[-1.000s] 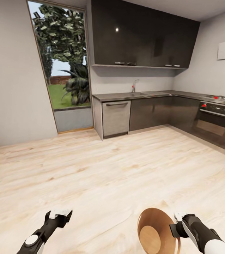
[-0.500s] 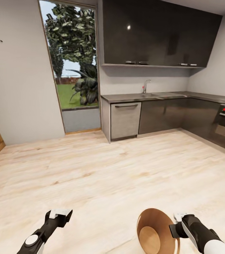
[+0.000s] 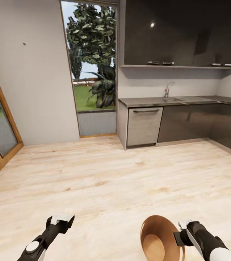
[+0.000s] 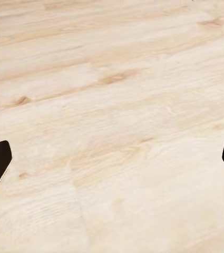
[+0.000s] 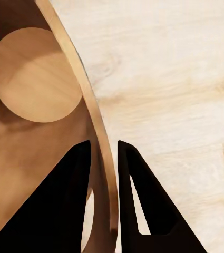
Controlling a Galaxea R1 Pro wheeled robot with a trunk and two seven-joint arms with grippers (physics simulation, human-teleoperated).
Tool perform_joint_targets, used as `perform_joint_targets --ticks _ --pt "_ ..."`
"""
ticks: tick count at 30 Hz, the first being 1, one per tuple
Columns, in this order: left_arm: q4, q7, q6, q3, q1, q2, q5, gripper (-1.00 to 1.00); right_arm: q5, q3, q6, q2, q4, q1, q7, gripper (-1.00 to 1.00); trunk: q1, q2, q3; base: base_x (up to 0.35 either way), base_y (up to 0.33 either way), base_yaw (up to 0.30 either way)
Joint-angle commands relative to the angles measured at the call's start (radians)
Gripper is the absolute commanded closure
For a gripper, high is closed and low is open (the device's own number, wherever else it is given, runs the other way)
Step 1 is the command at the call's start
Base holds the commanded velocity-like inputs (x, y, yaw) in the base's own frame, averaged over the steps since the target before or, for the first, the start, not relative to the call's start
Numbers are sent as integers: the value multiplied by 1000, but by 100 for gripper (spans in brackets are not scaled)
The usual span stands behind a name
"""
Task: Put the three can of soda from the living room inside the tash can in the kitchen.
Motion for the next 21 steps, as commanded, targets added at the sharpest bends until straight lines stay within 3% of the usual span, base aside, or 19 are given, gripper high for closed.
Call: perform_joint_targets --ticks 1,11,21 --pt "0 0 0 0 0 0 0 -100 -9 2 1 1 0 0 3 100 0 0 0 201 0 245" --pt "-2 1 -3 0 0 0 0 -100 -9 9 1 1 0 0 3 100 0 0 0 79 0 245" --pt "-5 1 -3 -2 0 0 0 -100 -9 10 1 1 0 0 3 100 0 0 -3 -252 -1 241"
